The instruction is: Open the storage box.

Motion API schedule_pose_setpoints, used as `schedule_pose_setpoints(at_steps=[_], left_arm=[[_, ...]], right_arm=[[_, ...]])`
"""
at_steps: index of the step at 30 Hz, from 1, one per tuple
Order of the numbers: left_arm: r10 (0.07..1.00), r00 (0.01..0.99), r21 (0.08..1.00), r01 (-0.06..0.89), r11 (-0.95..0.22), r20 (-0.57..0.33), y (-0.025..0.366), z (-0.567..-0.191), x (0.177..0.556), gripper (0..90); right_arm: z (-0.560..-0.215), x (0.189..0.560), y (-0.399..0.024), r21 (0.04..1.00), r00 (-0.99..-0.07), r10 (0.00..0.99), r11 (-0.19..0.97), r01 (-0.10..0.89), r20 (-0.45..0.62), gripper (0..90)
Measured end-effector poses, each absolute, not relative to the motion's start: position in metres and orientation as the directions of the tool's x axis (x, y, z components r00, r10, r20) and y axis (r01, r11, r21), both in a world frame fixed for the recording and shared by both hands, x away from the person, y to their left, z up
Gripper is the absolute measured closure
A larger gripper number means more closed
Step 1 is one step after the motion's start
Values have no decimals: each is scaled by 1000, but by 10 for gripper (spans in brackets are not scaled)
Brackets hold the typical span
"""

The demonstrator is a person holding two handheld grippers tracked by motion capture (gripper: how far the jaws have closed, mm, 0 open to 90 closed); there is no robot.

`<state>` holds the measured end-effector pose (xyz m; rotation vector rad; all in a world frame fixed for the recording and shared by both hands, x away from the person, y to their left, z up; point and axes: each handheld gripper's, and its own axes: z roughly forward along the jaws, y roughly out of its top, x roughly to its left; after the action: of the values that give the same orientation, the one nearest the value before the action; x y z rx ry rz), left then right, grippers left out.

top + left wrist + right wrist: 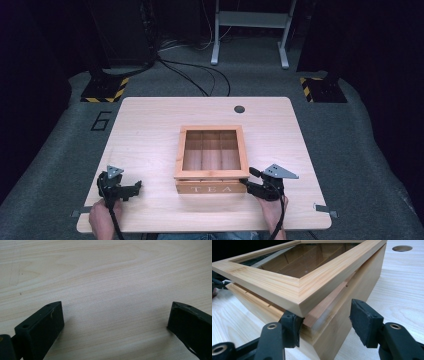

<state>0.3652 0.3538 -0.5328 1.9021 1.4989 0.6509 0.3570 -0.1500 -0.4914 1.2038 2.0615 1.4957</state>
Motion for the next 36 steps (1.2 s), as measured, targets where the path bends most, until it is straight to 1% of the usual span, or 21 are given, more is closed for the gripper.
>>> schedule_pose_setpoints(at_steps=[6,10,11,13,15,16,23,32,36], left_arm=[[971,237,725,669,-164,0,354,-532,365,3],[972,235,728,667,-161,0,354,-533,365,3],[972,236,726,668,-163,1,354,-532,365,3],[972,235,727,667,-162,1,354,-533,365,3],[972,235,727,667,-162,1,354,-533,365,3],[972,235,727,668,-162,0,354,-533,365,3],[972,235,727,667,-162,1,354,-533,365,3],[972,236,726,668,-162,0,354,-532,365,3],[972,235,726,668,-162,0,354,-532,365,3]], right_arm=[[-487,350,-152,886,-593,783,125,446,188,413],[-486,348,-153,879,-596,778,126,460,200,387],[-488,348,-153,850,-598,777,170,498,195,323],[-493,347,-151,825,-603,775,207,526,190,287],[-497,345,-154,824,-603,771,198,531,203,265],[-499,344,-156,821,-606,769,203,534,204,239],[-510,339,-177,799,-543,822,206,565,173,147],[-519,341,-213,772,-440,892,208,601,103,133],[-519,346,-224,754,-409,911,229,615,57,88]])
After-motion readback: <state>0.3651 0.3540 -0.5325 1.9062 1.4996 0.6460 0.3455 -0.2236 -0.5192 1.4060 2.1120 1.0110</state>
